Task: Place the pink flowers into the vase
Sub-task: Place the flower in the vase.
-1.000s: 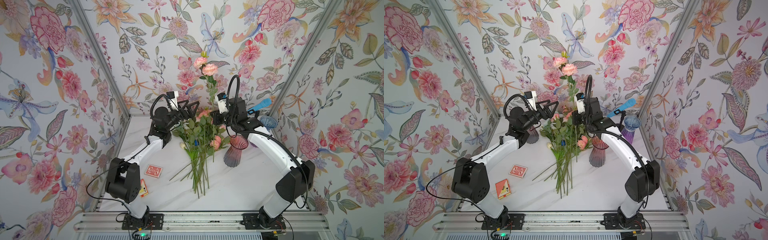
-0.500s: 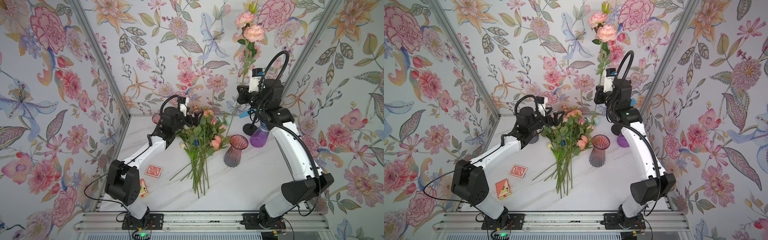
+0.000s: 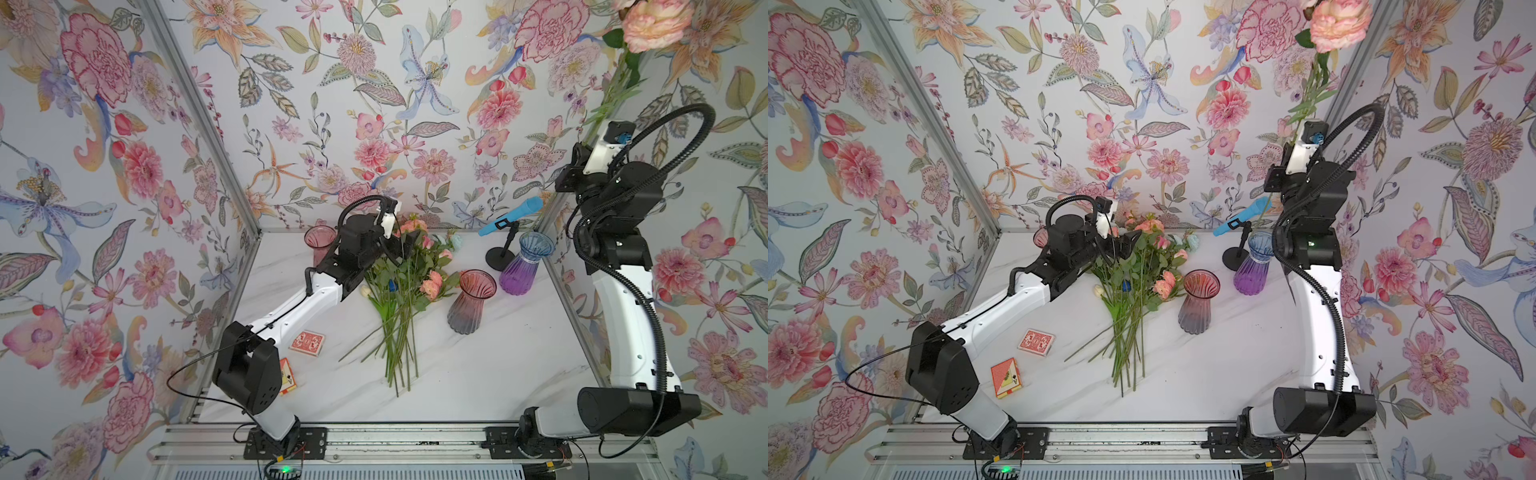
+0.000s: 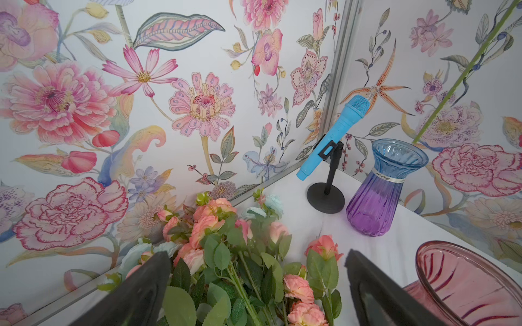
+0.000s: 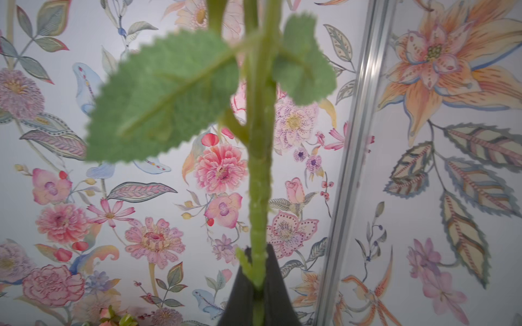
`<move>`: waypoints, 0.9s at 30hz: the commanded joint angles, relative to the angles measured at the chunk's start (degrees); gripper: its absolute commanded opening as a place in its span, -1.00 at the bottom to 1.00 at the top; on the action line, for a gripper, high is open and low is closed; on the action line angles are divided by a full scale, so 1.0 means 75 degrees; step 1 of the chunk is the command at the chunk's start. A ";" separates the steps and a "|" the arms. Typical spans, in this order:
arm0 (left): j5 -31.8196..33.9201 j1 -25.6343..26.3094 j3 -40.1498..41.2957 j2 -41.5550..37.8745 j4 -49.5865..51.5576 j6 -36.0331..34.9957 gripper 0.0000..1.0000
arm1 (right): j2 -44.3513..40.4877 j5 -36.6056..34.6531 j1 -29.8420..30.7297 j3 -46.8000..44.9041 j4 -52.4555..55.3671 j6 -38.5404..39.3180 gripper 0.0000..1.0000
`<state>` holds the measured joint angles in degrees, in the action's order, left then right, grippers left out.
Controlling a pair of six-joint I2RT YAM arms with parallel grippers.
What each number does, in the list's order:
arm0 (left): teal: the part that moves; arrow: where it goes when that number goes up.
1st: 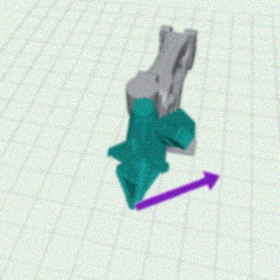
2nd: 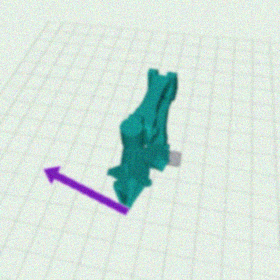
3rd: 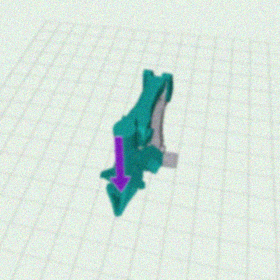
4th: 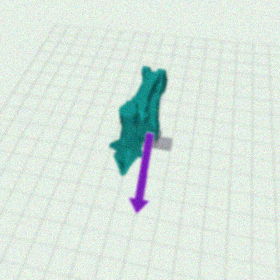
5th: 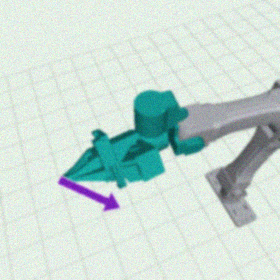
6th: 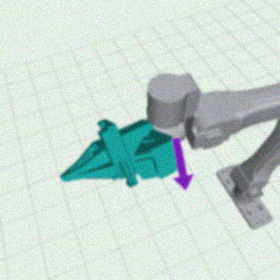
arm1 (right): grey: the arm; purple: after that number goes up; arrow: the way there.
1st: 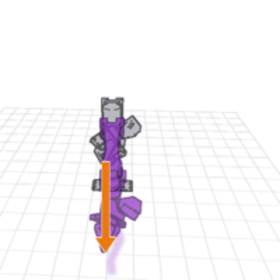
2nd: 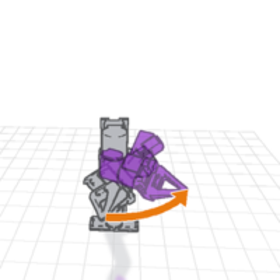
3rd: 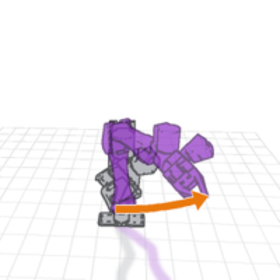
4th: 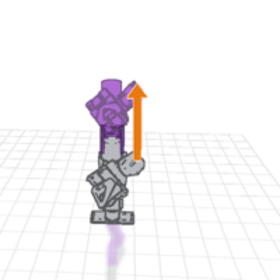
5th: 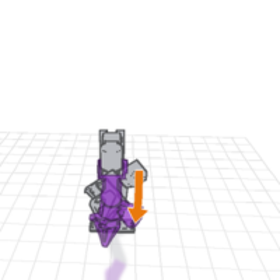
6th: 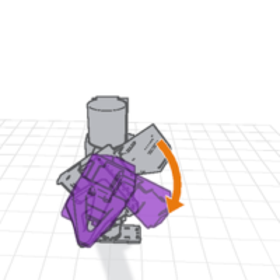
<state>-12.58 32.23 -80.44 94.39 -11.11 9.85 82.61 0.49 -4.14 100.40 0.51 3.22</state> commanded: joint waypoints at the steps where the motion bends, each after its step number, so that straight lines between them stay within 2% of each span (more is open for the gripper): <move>1: 0.0316 0.0045 -0.0075 -0.0075 0.0008 -0.0469 1.00 | 0.0020 0.0141 -0.0344 -0.0344 -0.0822 -0.0008 -1.00; 13: 0.0517 0.0046 0.0027 -0.0064 -0.0007 -0.0580 1.00 | 0.0494 0.0364 -0.0667 -0.1222 -0.1499 0.0332 -1.00; 23: 0.0576 0.0073 -0.0124 0.0104 -0.0018 -0.0639 1.00 | 0.0568 0.0302 -0.0681 -0.2819 -0.2112 0.0117 -1.00; 27: 0.0704 0.0087 -0.0554 0.0341 0.0241 -0.0866 1.00 | 0.0644 0.0228 -0.0700 -0.3290 -0.2393 -0.0119 -1.00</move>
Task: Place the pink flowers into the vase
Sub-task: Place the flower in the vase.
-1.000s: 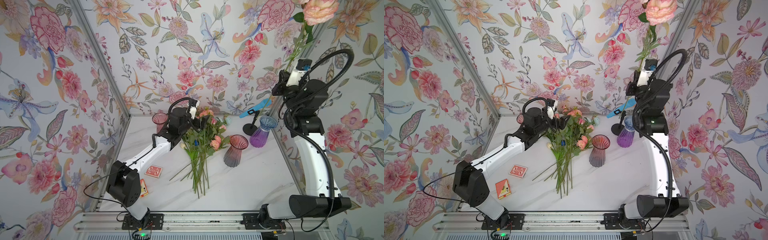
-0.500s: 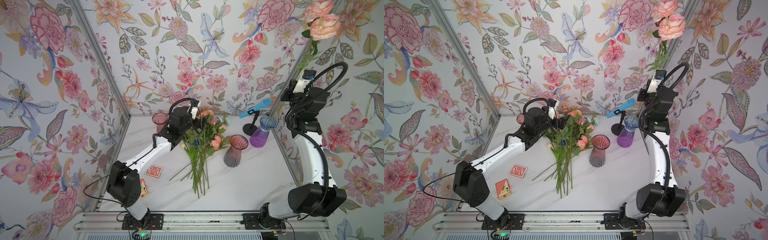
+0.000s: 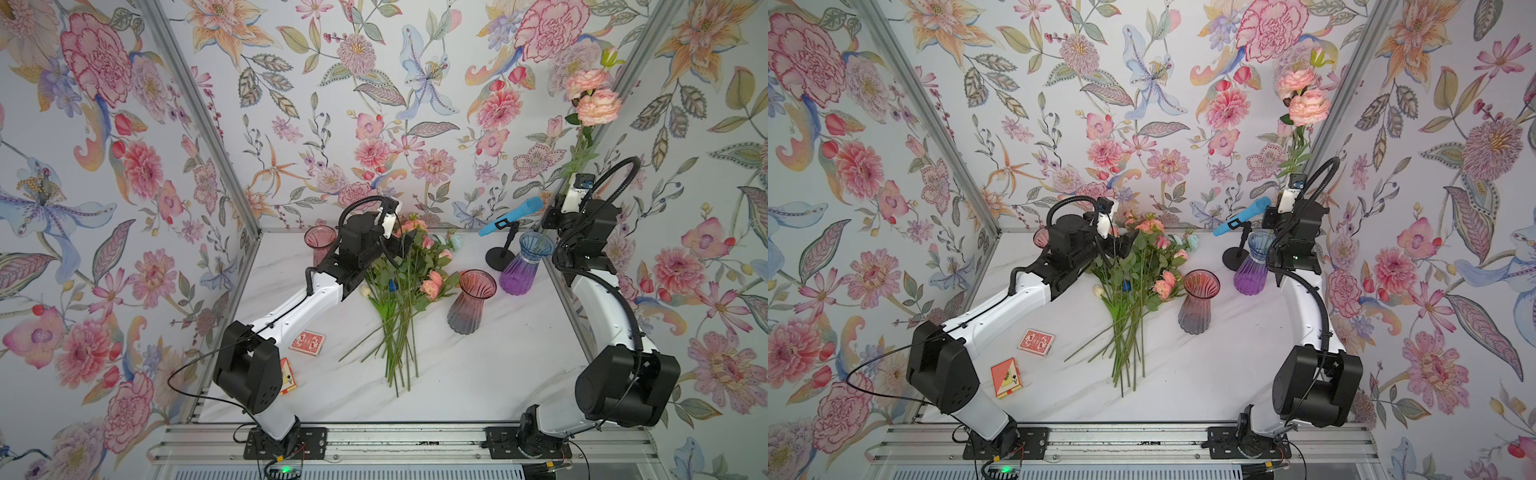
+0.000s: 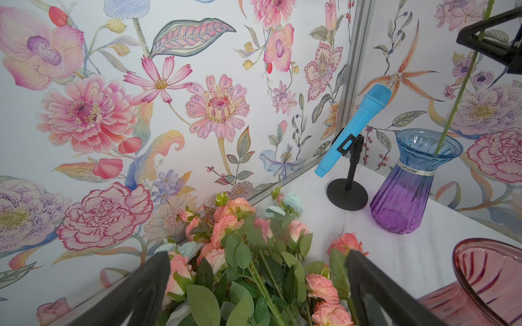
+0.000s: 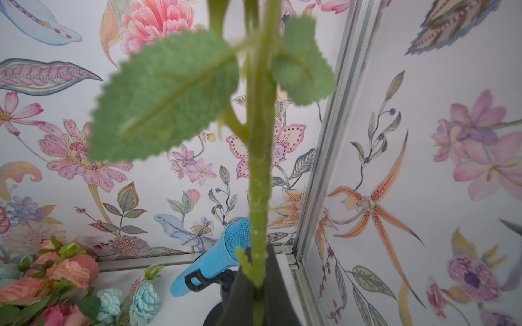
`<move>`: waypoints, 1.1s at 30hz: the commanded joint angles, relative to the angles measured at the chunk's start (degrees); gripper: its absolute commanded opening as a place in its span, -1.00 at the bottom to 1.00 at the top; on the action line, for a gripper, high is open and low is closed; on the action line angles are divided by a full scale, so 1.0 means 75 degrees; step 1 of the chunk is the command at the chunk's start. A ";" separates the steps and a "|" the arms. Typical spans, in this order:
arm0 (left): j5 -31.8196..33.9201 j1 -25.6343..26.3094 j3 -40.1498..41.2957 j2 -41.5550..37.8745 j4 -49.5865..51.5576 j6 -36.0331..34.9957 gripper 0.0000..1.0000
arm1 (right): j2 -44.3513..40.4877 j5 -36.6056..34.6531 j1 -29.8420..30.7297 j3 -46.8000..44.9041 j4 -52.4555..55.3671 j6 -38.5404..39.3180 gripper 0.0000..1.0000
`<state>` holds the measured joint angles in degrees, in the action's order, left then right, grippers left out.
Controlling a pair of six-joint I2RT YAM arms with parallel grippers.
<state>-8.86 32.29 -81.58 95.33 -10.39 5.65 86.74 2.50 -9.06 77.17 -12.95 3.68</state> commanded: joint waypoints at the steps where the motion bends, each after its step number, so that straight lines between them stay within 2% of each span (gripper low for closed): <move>1: 0.0189 0.0076 -0.0523 0.0281 0.0217 -0.0474 1.00 | 0.0132 -0.0047 -0.0034 -0.0294 -0.0635 -0.0247 -1.00; 11: 0.1826 0.0071 -0.0713 0.0557 -0.0358 -0.0751 1.00 | 0.0248 -0.0308 -0.0012 -0.0939 -0.0737 -0.0494 -0.98; 16: 0.1329 0.0040 -0.1149 0.0732 0.0083 -0.1095 1.00 | 0.0223 -0.0353 0.0001 -0.1125 -0.0685 -0.0532 -0.84; 21: 0.1405 0.0114 -0.0368 0.0322 -0.0642 -0.0707 1.00 | 0.0240 -0.0450 -0.0011 -0.1087 -0.0430 -0.0488 -0.72; 23: 0.1113 0.0123 -0.0185 0.0209 -0.0529 -0.0475 1.00 | 0.0195 -0.0449 -0.0026 -0.1141 -0.0419 -0.0549 -0.60; 30: 0.0667 0.0388 0.0166 0.0012 0.0114 -0.0281 1.00 | 0.0027 -0.0638 -0.0014 -0.1138 -0.0089 -0.0760 -0.46; 31: 0.0577 0.0380 0.0249 -0.0036 0.0097 -0.0168 1.00 | -0.0020 -0.0625 -0.0014 -0.1167 -0.0055 -0.0771 -0.43; 33: 0.0449 0.0382 0.0368 -0.0086 0.0103 0.0038 0.99 | -0.0114 -0.0589 -0.0017 -0.1188 0.0032 -0.0803 -0.22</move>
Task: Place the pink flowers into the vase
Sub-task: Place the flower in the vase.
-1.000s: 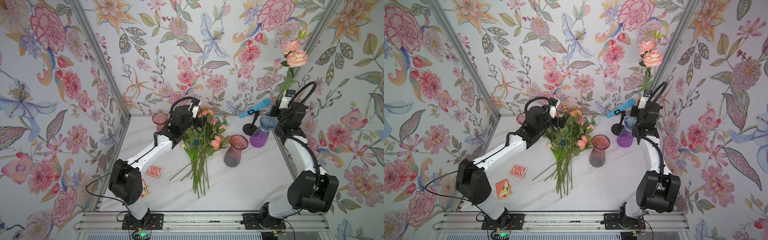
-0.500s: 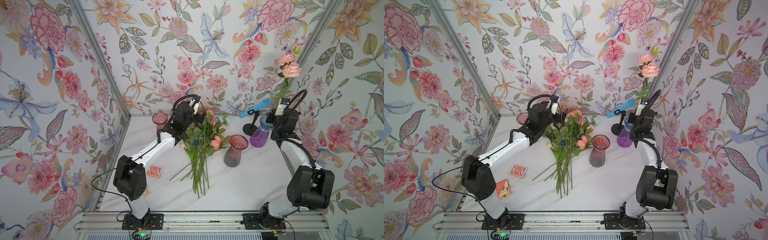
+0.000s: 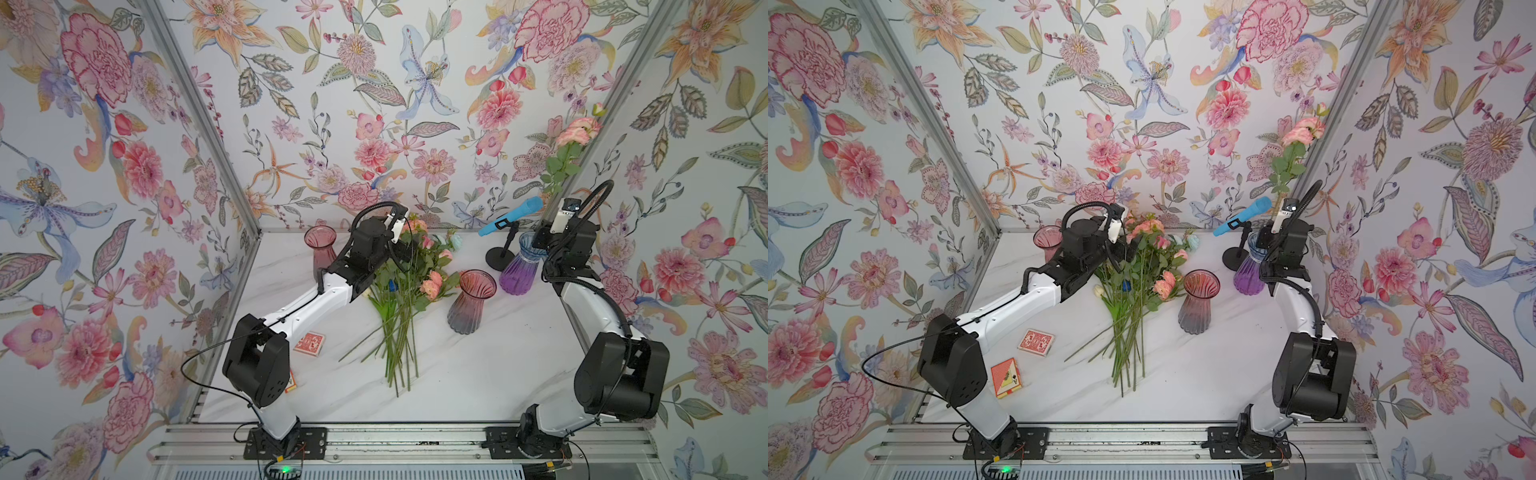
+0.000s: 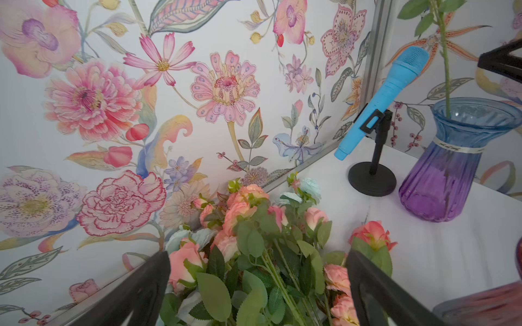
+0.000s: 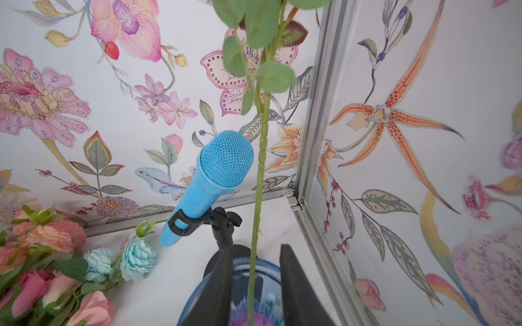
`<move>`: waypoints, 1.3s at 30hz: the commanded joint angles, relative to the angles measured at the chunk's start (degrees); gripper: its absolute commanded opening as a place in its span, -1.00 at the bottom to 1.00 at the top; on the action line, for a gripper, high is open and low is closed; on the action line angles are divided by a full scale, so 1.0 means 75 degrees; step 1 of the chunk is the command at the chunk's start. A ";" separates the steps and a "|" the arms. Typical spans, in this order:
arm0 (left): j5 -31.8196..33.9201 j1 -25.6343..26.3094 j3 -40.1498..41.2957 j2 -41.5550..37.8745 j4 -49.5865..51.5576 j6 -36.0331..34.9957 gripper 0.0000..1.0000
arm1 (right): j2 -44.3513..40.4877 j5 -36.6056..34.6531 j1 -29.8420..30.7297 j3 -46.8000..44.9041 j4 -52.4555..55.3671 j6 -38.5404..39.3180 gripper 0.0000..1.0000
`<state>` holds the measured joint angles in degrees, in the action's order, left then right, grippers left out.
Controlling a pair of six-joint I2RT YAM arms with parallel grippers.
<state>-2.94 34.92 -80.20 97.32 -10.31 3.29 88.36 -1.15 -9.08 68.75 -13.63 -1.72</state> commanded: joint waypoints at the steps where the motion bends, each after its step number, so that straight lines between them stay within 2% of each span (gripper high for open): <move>1: -0.0389 0.0032 0.0233 -0.0375 0.0097 0.0429 1.00 | -0.0376 -0.0041 -0.0011 -0.0092 0.0135 -0.0099 -0.12; 4: -0.0446 0.0052 0.0334 -0.0425 0.0108 0.0567 1.00 | -0.0467 -0.0102 0.0008 -0.0154 0.0201 -0.0088 0.21; 9: -0.0438 0.0104 0.0448 -0.0484 0.0098 0.0748 0.99 | -0.0586 -0.0144 0.0050 -0.0223 0.0376 -0.0052 0.40; 12: -0.0324 0.0171 0.0584 -0.0526 0.0076 0.0703 1.00 | -0.0746 -0.0186 0.0065 -0.0283 0.0445 -0.0075 0.57; 15: -0.0270 0.0204 0.0744 -0.0574 0.0010 0.0681 1.00 | -0.0909 -0.0231 0.0086 -0.0327 0.0547 -0.0087 0.65; 20: -0.0048 0.0207 0.0961 -0.0693 -0.0240 0.0837 1.00 | -0.1191 -0.0299 0.0212 -0.0376 0.0761 -0.0131 0.99; 24: -0.0381 0.0208 0.1078 -0.0730 -0.0305 0.0768 1.00 | -0.1578 -0.0407 0.0528 -0.0658 0.0844 -0.0556 0.99; 30: -0.1104 0.0205 0.0856 -0.0433 -0.0015 0.1106 1.00 | -0.2018 -0.1279 0.1511 -0.0968 0.1077 -0.0118 0.99; 34: -0.1600 0.0190 0.0210 0.0279 0.0787 0.1467 1.00 | -0.2335 -0.1004 0.1879 -0.1084 0.1254 -0.0234 0.99; 39: -0.1916 0.0107 -0.0578 0.1248 0.1592 0.2462 0.96 | -0.2586 -0.0616 0.2410 -0.0905 0.1780 -0.0191 0.99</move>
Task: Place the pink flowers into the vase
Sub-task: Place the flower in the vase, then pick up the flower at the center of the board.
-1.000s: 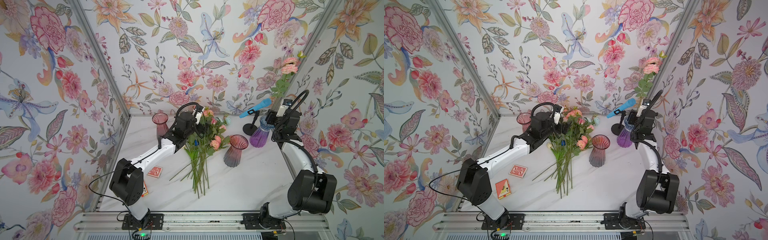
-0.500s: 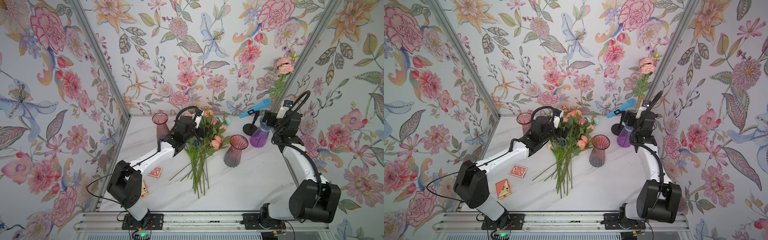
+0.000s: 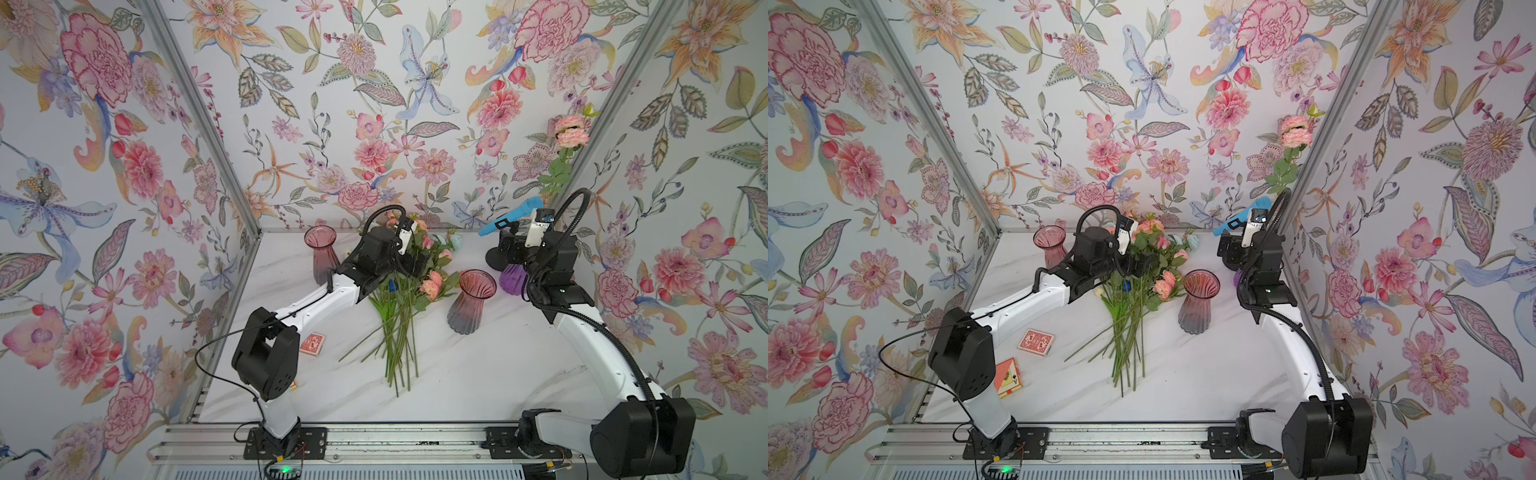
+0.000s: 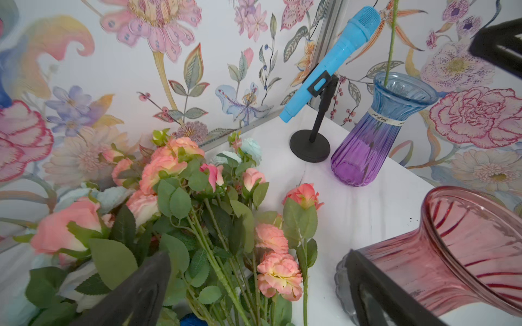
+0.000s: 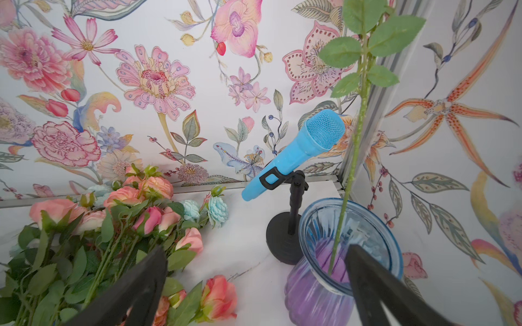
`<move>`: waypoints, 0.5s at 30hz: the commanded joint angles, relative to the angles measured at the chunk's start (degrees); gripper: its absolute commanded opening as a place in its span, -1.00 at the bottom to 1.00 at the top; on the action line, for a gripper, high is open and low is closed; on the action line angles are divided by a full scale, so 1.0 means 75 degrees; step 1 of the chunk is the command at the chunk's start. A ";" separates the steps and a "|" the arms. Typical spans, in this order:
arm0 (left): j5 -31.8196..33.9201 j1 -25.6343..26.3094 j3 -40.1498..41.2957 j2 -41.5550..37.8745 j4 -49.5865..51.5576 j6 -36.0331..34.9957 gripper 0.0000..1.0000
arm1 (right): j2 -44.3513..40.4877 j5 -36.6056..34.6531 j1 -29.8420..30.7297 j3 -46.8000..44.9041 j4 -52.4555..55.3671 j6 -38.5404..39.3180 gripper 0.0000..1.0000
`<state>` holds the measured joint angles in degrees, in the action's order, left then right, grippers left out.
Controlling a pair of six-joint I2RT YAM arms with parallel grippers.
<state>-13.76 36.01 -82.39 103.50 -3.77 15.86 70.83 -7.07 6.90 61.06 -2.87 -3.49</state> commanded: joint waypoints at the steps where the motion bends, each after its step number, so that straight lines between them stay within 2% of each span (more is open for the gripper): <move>1: -0.0566 -0.0066 -0.0300 0.0505 0.0650 0.0989 0.95 | -0.0316 0.0216 0.0395 0.0109 0.0371 0.0092 0.99; 4: -0.0831 -0.0148 -0.0354 0.0758 0.0446 0.1728 0.93 | -0.0523 0.0349 0.0770 0.0109 0.0450 0.0282 0.99; 8: -0.1365 -0.0418 -0.0792 0.1454 0.0668 0.2712 0.82 | -0.0750 0.1153 0.1131 0.0155 0.0469 0.0312 0.99; 15: -0.1835 -0.0637 -0.1084 0.2101 0.0433 0.3609 0.68 | -0.0658 0.1521 0.1580 0.0389 0.0535 0.0371 0.99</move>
<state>-24.64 31.77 -87.46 117.32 -0.10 37.80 65.73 2.22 18.00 61.89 0.38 -1.74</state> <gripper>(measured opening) 0.850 0.994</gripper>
